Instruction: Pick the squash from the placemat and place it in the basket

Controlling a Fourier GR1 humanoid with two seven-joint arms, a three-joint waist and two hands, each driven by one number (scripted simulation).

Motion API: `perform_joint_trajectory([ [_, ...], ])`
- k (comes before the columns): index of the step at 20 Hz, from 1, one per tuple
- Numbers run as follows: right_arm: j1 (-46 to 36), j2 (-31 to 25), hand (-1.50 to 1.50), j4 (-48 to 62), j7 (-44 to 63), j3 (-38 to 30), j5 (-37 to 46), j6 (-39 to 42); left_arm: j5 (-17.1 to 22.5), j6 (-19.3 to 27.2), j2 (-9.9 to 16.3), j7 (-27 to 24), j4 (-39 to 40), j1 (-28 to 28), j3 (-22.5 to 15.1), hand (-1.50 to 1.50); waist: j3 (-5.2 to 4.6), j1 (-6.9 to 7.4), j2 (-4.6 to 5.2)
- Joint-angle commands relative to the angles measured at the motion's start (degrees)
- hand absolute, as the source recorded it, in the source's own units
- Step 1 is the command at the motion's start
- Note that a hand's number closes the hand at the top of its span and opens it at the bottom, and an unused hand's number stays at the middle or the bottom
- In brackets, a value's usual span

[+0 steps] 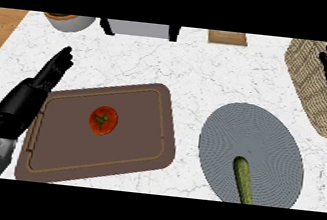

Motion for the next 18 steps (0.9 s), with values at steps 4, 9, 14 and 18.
perform_joint_trajectory([
  [4, -3.1, 4.6, 1.50, 4.4, -7.9, 1.1, -15.8, 17.5, 4.5, 1.8, -1.4, 6.0, 5.9, 0.4, 4.9, 0.00, -0.77, 1.77, 1.38],
  [9, -2.6, -1.8, -1.50, -5.1, -19.8, 14.8, -2.9, 34.3, 7.0, 3.5, -4.5, 9.1, 9.3, 2.5, 4.9, 0.00, -0.89, 1.52, 0.96],
  [14, 13.2, 5.4, -1.50, -13.2, -32.2, 25.3, 14.6, 24.0, 9.8, 2.1, -2.6, 12.2, 13.9, 0.2, 9.7, 0.00, -0.98, -2.00, 0.16],
  [18, 20.8, 2.7, -1.50, -26.1, -20.4, 27.6, 19.6, 19.4, 7.4, 1.9, -5.2, 10.5, 14.5, 1.1, 8.8, 0.00, -1.07, -1.49, 0.11],
])
